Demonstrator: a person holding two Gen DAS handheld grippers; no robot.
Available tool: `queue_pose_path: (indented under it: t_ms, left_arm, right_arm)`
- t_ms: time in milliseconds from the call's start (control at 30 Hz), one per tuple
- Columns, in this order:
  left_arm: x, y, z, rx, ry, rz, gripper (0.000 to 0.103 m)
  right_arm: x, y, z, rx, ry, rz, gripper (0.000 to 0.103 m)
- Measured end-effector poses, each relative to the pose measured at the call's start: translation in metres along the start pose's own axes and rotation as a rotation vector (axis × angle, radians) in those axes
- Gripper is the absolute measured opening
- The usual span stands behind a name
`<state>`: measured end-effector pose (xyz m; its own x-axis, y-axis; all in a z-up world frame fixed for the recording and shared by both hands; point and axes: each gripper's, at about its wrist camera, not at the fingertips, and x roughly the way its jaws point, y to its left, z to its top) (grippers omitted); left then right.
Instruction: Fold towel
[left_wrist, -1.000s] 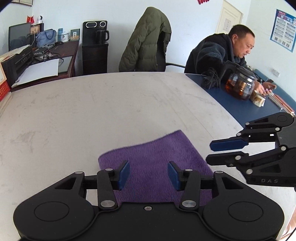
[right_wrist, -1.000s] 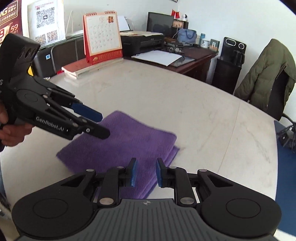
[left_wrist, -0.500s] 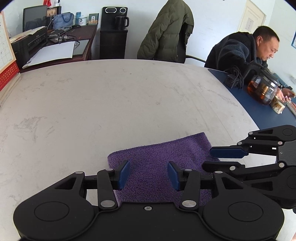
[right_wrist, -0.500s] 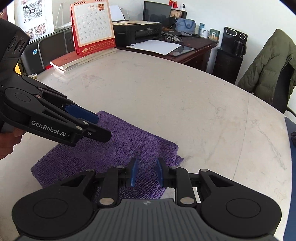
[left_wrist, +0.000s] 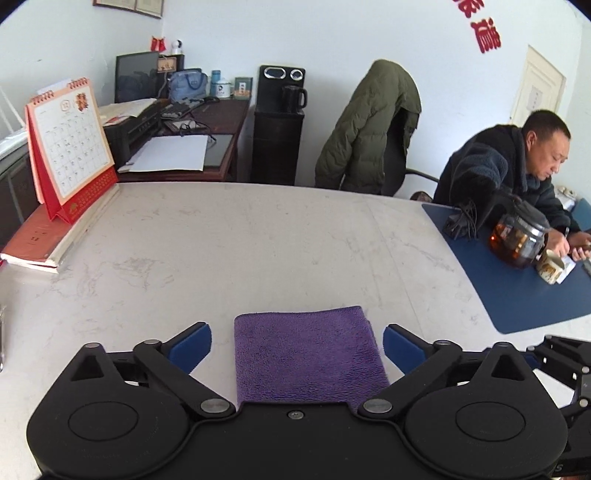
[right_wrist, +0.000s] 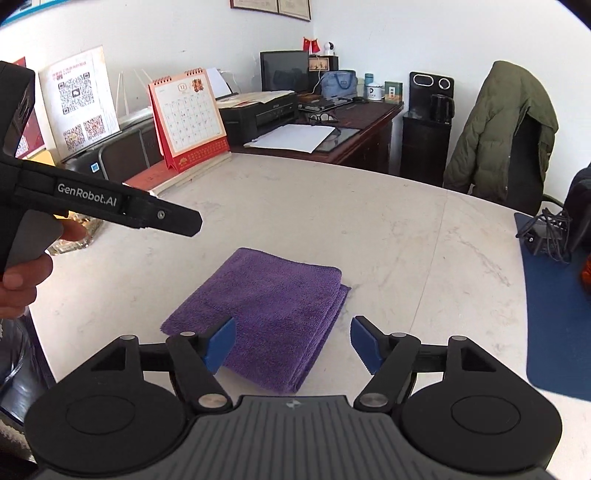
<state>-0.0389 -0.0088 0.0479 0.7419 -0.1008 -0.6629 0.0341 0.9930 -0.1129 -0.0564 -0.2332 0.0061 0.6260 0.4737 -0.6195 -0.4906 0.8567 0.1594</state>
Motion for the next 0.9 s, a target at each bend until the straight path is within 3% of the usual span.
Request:
queue_pose_path:
  t_ms: [100, 200, 367, 900]
  left_arm:
    - [-0.014, -0.013, -0.003, -0.024, -0.007, 0.053, 0.102]
    - [-0.02, -0.021, -0.011, -0.041, 0.028, 0.109, 0.102]
    - [-0.019, -0.02, -0.027, -0.074, 0.108, 0.201, 0.102]
    - [-0.032, -0.013, -0.049, -0.125, 0.161, 0.275, 0.102]
  right_arm:
    - [-0.019, -0.003, -0.009, 0.049, -0.045, 0.017, 0.091]
    - [-0.023, -0.008, -0.017, 0.091, -0.043, 0.038, 0.091]
    - [-0.024, -0.002, -0.021, 0.048, -0.031, 0.052, 0.092]
    - [-0.03, 0.023, -0.03, -0.048, -0.017, 0.081, 0.093]
